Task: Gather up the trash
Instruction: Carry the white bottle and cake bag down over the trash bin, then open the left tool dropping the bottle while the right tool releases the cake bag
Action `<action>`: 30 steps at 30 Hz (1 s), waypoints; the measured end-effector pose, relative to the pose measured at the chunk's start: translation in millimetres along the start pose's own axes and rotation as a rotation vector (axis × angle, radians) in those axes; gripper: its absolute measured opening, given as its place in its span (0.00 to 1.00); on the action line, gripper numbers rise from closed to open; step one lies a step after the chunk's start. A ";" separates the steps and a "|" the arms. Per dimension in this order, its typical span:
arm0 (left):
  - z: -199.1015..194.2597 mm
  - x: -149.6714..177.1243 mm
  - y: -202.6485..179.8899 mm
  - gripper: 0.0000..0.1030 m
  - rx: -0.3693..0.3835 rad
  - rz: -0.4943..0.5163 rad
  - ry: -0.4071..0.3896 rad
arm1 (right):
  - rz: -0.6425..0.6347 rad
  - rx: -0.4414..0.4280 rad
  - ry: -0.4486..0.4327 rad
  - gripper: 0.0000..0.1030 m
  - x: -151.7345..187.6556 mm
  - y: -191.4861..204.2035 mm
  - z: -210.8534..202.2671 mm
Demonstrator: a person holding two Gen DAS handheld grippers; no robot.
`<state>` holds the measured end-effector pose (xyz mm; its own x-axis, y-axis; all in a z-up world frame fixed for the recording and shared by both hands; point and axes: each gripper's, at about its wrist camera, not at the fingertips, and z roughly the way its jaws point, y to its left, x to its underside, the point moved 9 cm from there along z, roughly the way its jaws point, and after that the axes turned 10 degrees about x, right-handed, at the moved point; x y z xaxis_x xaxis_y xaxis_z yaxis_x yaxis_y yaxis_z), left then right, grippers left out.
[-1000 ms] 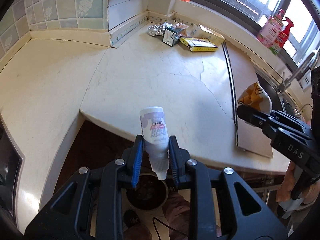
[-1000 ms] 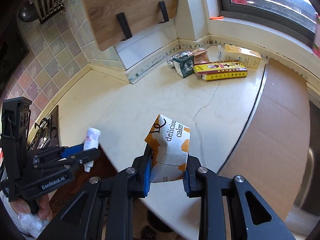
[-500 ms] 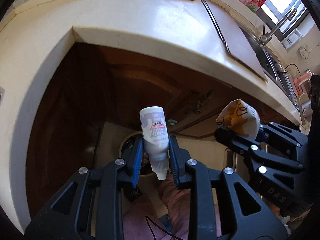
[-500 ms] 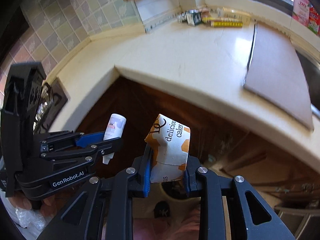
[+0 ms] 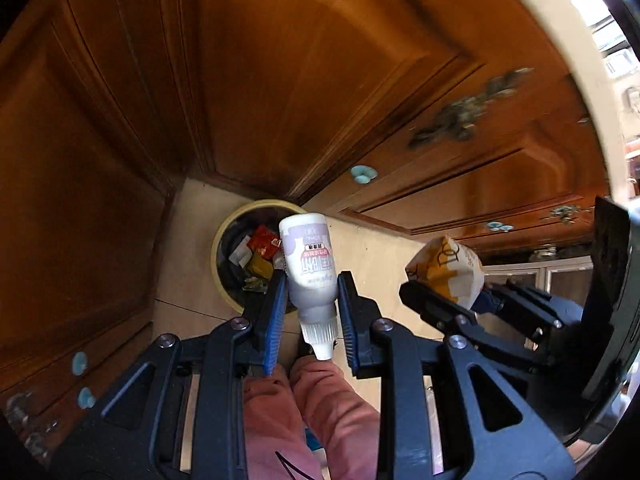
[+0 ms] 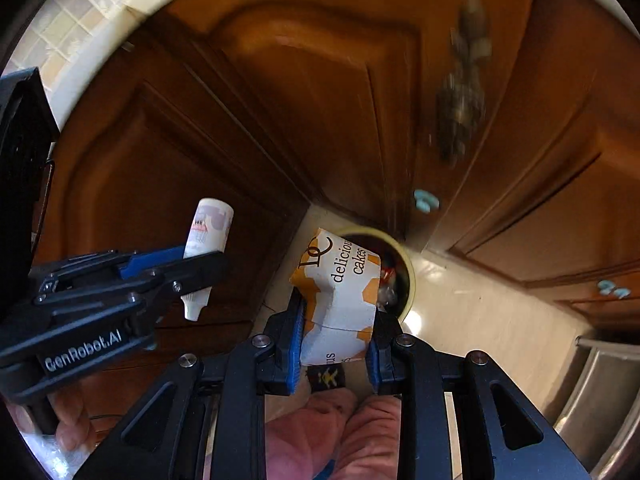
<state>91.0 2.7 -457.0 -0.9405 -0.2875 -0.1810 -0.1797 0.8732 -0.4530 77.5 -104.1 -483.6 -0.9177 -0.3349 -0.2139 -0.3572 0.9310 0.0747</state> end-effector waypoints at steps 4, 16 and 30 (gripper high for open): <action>37.5 -3.6 18.3 0.22 0.005 -0.020 0.018 | 0.029 -0.004 0.036 0.24 16.1 -5.3 47.3; 122.6 7.1 57.6 0.24 -0.058 -0.033 0.091 | 0.057 -0.034 0.098 0.24 6.2 -21.1 148.6; 130.2 5.6 78.1 0.76 -0.120 -0.051 0.106 | 0.075 -0.074 0.174 0.35 4.9 -22.0 175.3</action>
<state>109.2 18.0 -607.0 -0.9533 -0.2949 -0.0646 -0.2550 0.9011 -0.3506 111.4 -100.8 -657.0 -0.9562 -0.2907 -0.0339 -0.2923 0.9434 0.1566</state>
